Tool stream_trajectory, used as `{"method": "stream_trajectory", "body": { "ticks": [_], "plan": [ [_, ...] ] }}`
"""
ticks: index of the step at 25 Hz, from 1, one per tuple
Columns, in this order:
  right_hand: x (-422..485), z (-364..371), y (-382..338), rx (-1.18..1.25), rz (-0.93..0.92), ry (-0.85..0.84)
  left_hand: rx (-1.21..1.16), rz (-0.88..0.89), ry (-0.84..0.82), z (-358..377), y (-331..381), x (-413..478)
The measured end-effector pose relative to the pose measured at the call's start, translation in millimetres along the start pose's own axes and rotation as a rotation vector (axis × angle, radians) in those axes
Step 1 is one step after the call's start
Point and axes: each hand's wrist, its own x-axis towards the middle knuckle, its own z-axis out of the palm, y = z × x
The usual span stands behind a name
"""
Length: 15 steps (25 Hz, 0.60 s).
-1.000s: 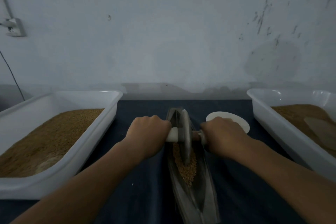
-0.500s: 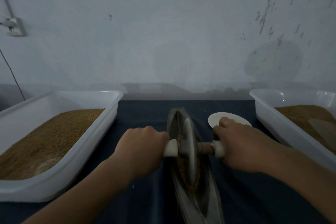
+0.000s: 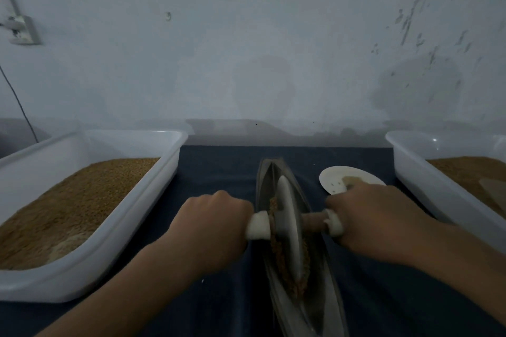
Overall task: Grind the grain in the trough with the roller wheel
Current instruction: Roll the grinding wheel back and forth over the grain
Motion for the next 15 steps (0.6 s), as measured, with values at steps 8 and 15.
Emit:
{"method": "stream_trajectory", "body": {
  "ticks": [8, 15],
  "plan": [
    [40, 3, -3, -0.027, 0.096, 0.054, 0.079, -0.103, 0.035, -1, -6, 40],
    [10, 7, -7, -0.007, 0.1, 0.106, 0.091, -0.025, 0.066, 1, -2, 18]
  ]
}}
